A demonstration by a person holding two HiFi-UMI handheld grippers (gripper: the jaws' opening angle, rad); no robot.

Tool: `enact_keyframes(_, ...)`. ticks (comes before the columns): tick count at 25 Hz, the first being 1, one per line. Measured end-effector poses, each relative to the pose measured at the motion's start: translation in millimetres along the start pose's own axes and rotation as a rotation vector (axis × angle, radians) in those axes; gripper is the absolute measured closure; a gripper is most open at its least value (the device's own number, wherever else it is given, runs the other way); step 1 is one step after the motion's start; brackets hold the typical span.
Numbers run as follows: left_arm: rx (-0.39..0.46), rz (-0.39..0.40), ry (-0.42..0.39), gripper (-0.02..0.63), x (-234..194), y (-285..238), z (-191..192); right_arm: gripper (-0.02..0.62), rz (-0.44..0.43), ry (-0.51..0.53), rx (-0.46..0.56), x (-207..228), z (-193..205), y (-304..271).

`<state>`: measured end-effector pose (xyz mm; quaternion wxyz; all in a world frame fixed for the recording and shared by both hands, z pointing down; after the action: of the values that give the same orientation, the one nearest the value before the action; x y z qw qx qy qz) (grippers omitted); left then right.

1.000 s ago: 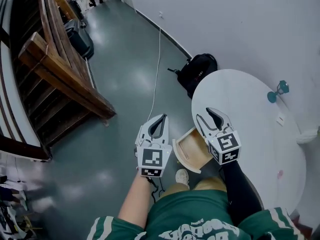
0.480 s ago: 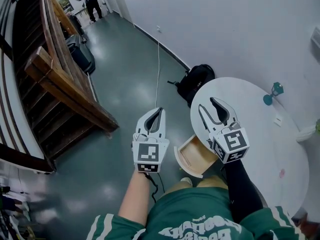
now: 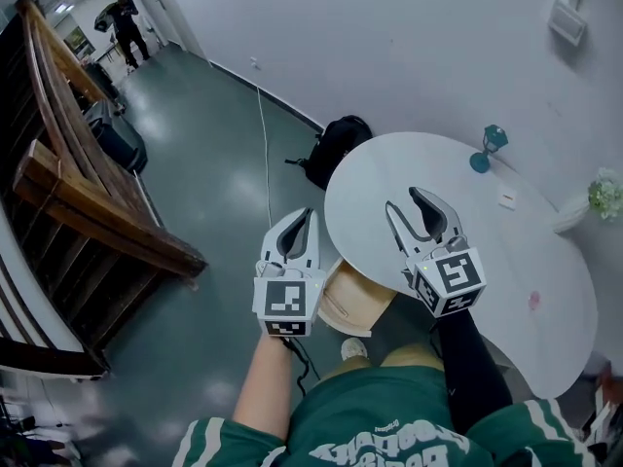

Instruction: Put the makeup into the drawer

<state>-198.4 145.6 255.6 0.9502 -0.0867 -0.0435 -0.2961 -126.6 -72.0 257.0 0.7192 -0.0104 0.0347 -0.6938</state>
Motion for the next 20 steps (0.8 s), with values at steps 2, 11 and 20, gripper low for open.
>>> enact_keyframes(2, 0.011, 0.038, 0.003, 0.606, 21, -18, -6, 0.402, 0.051, -0.013, -0.008, 27, 1, 16)
enact_keyframes(11, 0.029, 0.282, -0.021, 0.607, 151, -96, -41, 0.399, 0.289, -0.046, -0.01, 154, -1, 118)
enact_keyframes(20, 0.062, 0.466, -0.042, 0.607, 287, -149, -65, 0.396, 0.472, -0.044, -0.03, 258, 11, 228)
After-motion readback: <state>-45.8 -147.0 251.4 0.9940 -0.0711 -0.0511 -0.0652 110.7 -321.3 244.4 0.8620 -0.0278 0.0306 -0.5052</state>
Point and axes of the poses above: the fingertips, and each gripper's own axes: y backward along the fingers, x to its right, z out of its underside, the point moved 9 cm from there along y, backward along the fingers, and after that the axes turned 11 degrees about z, right-handed, at the moved point
